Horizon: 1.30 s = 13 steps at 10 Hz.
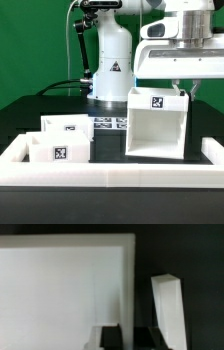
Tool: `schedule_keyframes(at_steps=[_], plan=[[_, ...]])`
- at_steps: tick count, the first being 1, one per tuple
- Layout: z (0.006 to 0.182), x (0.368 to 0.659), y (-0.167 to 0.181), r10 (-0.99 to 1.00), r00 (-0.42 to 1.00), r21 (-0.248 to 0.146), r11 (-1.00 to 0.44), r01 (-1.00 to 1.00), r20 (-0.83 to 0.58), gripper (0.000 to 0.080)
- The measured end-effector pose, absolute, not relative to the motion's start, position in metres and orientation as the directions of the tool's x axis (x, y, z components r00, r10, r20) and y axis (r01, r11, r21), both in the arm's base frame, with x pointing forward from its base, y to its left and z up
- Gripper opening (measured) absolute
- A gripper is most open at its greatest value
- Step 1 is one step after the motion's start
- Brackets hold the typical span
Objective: Assemble drawer
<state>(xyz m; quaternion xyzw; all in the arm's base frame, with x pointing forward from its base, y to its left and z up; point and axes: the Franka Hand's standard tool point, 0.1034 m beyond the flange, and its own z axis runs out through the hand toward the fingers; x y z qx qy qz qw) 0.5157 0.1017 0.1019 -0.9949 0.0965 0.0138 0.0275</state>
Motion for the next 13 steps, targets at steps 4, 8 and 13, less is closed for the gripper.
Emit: schedule_keyframes(at_steps=[4, 8, 13], plan=[[0.102, 0.568, 0.092, -0.23, 0.973, -0.069, -0.971, -0.228, 0.017, 0.0038], [0.103, 0.596, 0.094, -0.252, 0.967, -0.084, -0.965, -0.248, 0.046, 0.0038], [0.104, 0.596, 0.098, -0.387, 0.922, -0.099, -0.919, -0.382, 0.031, 0.0038]])
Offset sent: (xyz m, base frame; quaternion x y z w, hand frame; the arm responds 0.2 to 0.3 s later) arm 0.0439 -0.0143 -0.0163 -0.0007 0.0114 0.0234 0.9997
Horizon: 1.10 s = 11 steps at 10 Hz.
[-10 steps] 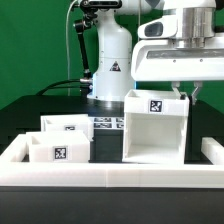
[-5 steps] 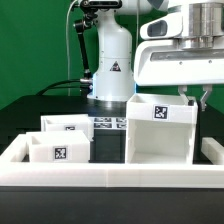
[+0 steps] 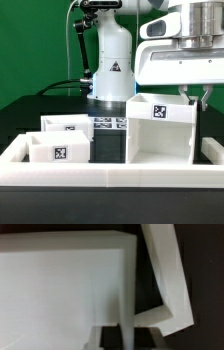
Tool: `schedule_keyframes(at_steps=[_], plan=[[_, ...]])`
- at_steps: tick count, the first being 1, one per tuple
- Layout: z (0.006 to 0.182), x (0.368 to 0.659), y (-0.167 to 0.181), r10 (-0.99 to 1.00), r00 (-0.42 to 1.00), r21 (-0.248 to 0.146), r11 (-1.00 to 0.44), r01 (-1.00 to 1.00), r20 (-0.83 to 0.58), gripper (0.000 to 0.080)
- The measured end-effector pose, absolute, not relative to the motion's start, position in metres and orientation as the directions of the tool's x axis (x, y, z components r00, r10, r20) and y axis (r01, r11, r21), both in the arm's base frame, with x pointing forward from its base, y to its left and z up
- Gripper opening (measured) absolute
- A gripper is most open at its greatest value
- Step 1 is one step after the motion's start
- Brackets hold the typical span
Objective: Assemble drawer
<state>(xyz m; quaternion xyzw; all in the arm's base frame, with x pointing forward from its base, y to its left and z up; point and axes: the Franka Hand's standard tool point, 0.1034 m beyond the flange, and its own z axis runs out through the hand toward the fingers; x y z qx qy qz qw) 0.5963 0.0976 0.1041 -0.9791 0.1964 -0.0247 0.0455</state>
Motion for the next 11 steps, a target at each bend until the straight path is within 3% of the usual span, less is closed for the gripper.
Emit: schedule_keyframes(at_steps=[6, 11], plan=[[0.1029, 0.5946, 0.1043, -0.741, 0.671, -0.111, -0.666, -0.738, -0.016, 0.0038], [0.1038, 0.5968, 0.0995, -0.884, 0.464, -0.117, -0.456, -0.883, -0.054, 0.0038]])
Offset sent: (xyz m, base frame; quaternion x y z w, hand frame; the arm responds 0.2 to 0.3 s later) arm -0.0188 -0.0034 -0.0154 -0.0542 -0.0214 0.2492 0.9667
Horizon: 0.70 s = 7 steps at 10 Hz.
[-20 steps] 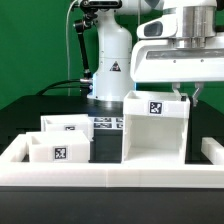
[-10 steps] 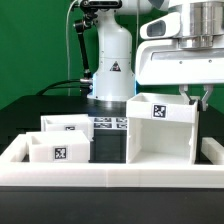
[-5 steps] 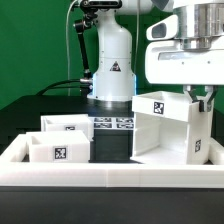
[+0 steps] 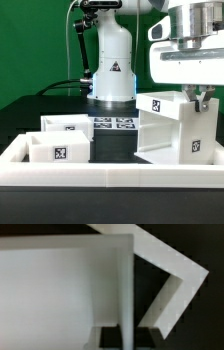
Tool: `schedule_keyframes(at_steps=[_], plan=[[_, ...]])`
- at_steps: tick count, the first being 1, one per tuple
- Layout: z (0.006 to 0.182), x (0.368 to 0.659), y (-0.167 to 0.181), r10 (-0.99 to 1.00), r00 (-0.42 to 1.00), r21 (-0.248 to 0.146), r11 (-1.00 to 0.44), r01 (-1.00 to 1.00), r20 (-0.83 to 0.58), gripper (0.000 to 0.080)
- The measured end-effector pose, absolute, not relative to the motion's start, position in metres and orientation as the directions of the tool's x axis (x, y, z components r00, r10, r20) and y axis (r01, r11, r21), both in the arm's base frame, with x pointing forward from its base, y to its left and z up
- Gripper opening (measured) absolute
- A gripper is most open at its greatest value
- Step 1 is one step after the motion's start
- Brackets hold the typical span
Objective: Assemble drawer
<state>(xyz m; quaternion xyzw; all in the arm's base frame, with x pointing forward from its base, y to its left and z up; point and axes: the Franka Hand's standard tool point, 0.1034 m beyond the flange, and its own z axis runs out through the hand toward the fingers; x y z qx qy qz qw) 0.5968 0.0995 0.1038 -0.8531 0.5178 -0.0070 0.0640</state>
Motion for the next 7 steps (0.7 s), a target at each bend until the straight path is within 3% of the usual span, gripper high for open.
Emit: schedule_keyframes(at_steps=[3, 7], plan=[[0.1037, 0.5971, 0.0977, -0.928, 0.365, -0.112, -0.356, -0.928, -0.071, 0.0038], [0.1027, 0.6032, 0.0943, -0.987, 0.058, -0.093, -0.044, -0.995, -0.149, 0.0038]])
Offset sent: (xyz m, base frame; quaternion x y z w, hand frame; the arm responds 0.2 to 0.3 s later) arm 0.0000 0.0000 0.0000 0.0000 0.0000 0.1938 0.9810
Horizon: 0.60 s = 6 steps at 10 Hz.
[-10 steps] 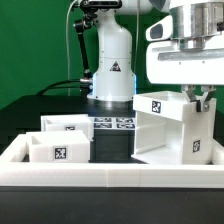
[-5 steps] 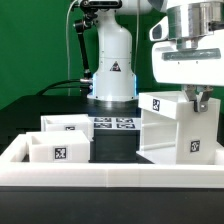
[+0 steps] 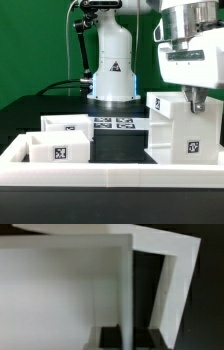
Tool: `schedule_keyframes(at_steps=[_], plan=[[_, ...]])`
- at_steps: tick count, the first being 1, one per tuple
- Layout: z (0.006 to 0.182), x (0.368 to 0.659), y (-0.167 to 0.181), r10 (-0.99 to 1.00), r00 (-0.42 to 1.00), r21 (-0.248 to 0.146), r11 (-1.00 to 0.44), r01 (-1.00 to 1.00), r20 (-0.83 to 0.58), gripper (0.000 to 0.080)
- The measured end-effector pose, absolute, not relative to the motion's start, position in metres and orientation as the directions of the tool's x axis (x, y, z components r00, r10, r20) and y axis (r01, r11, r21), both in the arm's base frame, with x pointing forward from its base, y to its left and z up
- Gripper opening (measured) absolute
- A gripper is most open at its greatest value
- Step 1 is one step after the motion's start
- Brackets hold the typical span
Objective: Assemble drawer
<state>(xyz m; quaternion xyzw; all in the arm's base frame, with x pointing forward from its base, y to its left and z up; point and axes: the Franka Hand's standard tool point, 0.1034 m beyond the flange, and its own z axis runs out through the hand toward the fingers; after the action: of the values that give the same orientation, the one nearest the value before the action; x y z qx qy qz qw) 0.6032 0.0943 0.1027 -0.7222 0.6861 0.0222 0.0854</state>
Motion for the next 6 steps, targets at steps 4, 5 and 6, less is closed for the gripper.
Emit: schedule_keyframes(at_steps=[4, 5, 6], plan=[[0.103, 0.622, 0.093, -0.986, 0.001, -0.101, 0.016, -0.995, -0.168, 0.0038], [0.103, 0.63, 0.093, -0.986, -0.001, -0.107, 0.019, -0.994, -0.169, 0.0038], [0.103, 0.636, 0.093, -0.984, -0.009, -0.103, 0.028, -0.994, -0.177, 0.0038]])
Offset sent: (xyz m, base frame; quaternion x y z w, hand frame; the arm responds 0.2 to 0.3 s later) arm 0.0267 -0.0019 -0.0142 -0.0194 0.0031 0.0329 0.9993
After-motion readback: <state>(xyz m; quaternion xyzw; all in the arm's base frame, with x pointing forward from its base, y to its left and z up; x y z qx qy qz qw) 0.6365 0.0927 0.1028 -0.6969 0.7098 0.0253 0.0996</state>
